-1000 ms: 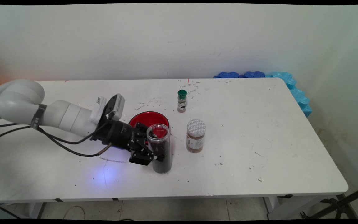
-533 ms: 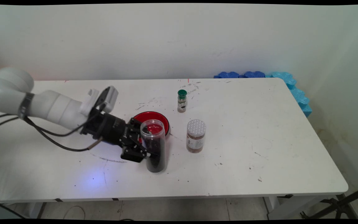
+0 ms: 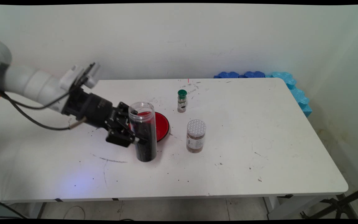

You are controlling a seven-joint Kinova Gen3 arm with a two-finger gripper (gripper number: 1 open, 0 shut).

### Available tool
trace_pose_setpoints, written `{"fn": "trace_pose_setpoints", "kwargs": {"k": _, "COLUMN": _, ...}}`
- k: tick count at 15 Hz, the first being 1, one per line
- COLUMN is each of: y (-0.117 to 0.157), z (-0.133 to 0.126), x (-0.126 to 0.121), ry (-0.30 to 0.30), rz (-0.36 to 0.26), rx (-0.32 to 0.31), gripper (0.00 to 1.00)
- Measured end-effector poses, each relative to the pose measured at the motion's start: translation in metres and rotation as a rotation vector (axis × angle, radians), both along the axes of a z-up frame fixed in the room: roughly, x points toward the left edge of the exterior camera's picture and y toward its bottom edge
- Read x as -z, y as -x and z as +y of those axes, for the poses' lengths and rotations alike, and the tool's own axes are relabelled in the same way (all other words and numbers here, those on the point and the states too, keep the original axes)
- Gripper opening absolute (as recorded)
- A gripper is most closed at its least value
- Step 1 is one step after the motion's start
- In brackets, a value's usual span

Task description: Pour the black seasoning powder in the red bowl

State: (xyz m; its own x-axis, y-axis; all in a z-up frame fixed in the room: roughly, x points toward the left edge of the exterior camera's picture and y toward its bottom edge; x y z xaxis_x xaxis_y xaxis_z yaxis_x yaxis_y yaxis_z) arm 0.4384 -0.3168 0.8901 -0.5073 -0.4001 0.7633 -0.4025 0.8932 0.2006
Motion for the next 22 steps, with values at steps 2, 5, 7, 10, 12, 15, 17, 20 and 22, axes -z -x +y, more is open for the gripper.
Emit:
{"fn": "trace_pose_setpoints", "kwargs": {"k": 2, "y": -0.005, "z": -0.003, "x": -0.018, "ry": -0.008, "rz": 0.004, "rx": 0.004, "gripper": 0.0}}
{"fn": "trace_pose_setpoints", "kwargs": {"k": 5, "y": -0.011, "z": -0.007, "x": -0.041, "ry": -0.019, "rz": 0.008, "rx": 0.011, "gripper": 0.0}}
{"fn": "trace_pose_setpoints", "kwargs": {"k": 7, "y": -0.015, "z": -0.01, "x": -0.058, "ry": -0.029, "rz": 0.009, "rx": 0.015, "gripper": 0.0}}
{"fn": "trace_pose_setpoints", "kwargs": {"k": 10, "y": -0.019, "z": -0.013, "x": -0.079, "ry": -0.038, "rz": 0.01, "rx": 0.017, "gripper": 0.0}}
{"fn": "trace_pose_setpoints", "kwargs": {"k": 12, "y": -0.021, "z": -0.016, "x": -0.094, "ry": -0.044, "rz": 0.01, "rx": 0.019, "gripper": 0.0}}
{"fn": "trace_pose_setpoints", "kwargs": {"k": 15, "y": -0.023, "z": -0.017, "x": -0.109, "ry": -0.051, "rz": 0.01, "rx": 0.019, "gripper": 0.0}}
{"fn": "trace_pose_setpoints", "kwargs": {"k": 17, "y": -0.025, "z": -0.018, "x": -0.118, "ry": -0.059, "rz": 0.007, "rx": 0.016, "gripper": 0.0}}
{"fn": "trace_pose_setpoints", "kwargs": {"k": 20, "y": -0.029, "z": -0.019, "x": -0.125, "ry": -0.075, "rz": -0.004, "rx": 0.007, "gripper": 0.0}}
{"fn": "trace_pose_setpoints", "kwargs": {"k": 22, "y": -0.032, "z": -0.021, "x": -0.126, "ry": -0.087, "rz": -0.013, "rx": -0.002, "gripper": 0.0}}
